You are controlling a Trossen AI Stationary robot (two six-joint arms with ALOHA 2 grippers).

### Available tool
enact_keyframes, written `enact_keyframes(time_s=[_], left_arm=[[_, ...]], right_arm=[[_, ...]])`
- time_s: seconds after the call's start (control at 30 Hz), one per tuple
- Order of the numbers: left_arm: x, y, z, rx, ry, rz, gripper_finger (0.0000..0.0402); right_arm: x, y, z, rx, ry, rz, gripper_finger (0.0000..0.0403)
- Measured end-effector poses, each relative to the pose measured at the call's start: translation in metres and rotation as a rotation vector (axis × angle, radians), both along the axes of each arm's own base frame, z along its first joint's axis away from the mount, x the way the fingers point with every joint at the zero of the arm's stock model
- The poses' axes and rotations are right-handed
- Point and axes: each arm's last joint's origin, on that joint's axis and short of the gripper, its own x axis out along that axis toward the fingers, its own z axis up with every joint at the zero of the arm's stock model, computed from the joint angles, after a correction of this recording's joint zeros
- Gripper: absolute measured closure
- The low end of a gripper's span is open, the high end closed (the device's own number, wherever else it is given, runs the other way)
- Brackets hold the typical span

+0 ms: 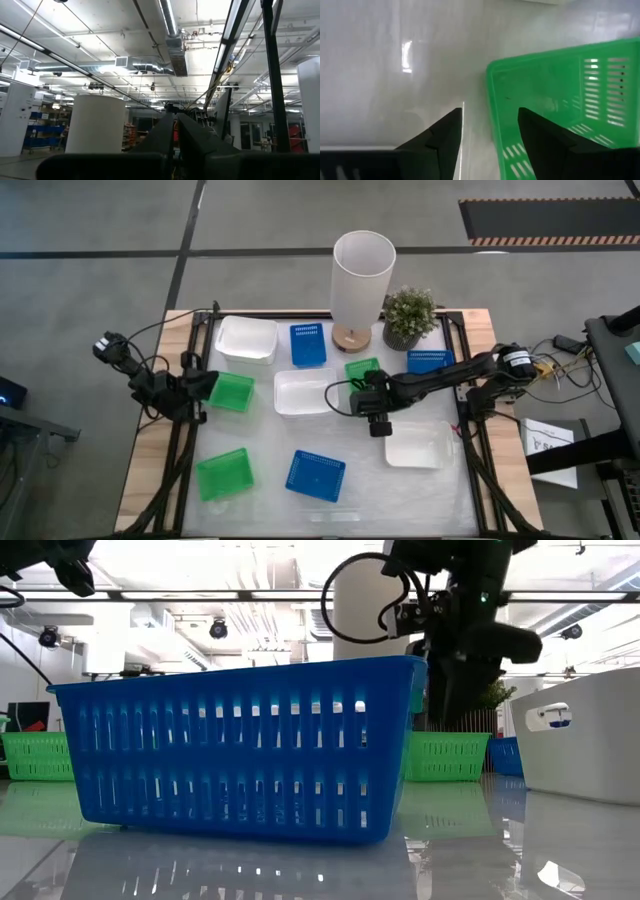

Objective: Stack baskets by color
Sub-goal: Stack the right green bin on the left green bin

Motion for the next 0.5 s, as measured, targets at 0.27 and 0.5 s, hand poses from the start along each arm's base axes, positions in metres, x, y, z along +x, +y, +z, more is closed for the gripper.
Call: enact_keyframes(time_s=[0.27,0.5], left_arm=[[0.000,0.000,-0.001,0.003,0.006,-0.001,0.0394],[0.000,0.000,-0.001,0.005,0.008,-0.001,0.0394]], right_arm=[[-0.004,-0.005,-0.022,-0.006,-0.032,0.021,0.0252],[-0.007,-0.017,-0.034,0.013,-0.064,-0.015,0.0275]])
